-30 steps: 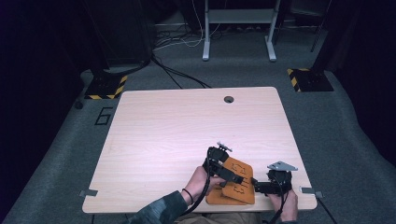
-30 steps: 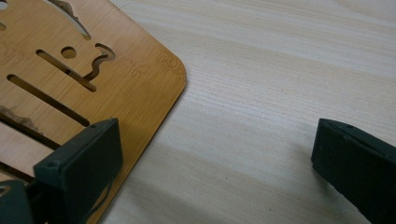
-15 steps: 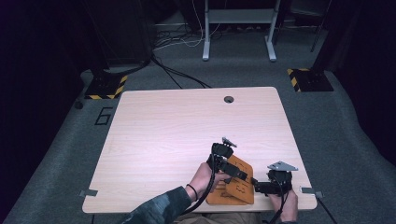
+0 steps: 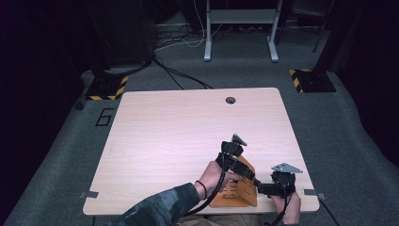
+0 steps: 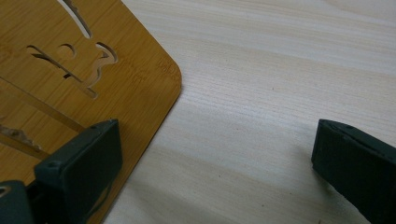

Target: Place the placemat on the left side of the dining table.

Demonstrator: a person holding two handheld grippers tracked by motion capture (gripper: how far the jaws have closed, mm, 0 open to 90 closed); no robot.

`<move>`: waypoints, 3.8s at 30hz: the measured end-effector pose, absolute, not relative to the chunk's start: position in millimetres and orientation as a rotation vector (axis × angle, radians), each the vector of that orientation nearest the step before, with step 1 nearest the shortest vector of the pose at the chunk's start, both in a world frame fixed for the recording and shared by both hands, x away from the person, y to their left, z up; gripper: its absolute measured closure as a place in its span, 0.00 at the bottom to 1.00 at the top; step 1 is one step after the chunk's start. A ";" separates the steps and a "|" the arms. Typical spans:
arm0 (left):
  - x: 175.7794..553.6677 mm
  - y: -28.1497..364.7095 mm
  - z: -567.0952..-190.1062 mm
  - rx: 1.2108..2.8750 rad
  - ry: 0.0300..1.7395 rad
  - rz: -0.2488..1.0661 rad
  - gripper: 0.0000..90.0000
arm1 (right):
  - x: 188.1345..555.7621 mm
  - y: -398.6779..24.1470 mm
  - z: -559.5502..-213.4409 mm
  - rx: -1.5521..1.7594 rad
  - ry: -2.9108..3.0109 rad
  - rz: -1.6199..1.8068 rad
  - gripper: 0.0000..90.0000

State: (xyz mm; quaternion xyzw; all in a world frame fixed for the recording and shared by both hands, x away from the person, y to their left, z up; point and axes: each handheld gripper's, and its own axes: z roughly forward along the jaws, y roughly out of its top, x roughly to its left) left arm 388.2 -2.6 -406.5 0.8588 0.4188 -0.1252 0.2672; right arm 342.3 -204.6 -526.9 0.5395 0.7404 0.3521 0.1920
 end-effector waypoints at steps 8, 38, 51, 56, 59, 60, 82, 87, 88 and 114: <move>385.1 -19.1 -401.9 2.366 1.140 -0.328 0.62 | 340.6 -206.7 -525.8 1.531 2.045 1.016 0.01; 384.6 -35.9 -387.4 2.432 1.146 -0.203 0.96 | 323.0 -232.8 -510.0 1.540 1.859 1.189 0.01; 401.5 -8.2 -354.8 2.388 1.141 -0.098 0.96 | 340.6 -236.5 -520.1 1.547 1.922 1.033 0.01; 408.7 7.0 -345.9 2.370 1.161 -0.071 0.96 | 350.3 -232.6 -523.1 1.541 1.957 0.981 0.01; 411.9 16.1 -342.6 2.370 1.168 -0.056 0.96 | 354.2 -231.2 -524.3 1.542 1.975 0.967 0.01; 413.0 19.3 -342.2 2.366 1.173 -0.052 0.96 | 355.2 -230.8 -524.8 1.539 1.979 0.961 0.01; 444.7 96.5 -330.9 2.259 1.319 0.021 0.96 | 363.1 -226.6 -528.4 1.544 2.016 0.864 0.01; 451.7 116.2 -331.4 2.231 1.363 0.037 0.96 | 363.2 -225.7 -528.5 1.541 2.016 0.852 0.01; 452.9 120.1 -331.7 2.231 1.369 0.049 0.96 | 363.2 -225.8 -528.5 1.542 2.016 0.852 0.01; 491.1 233.7 -339.8 2.045 1.659 0.131 0.96 | 362.6 -225.5 -528.8 1.539 2.011 0.850 0.01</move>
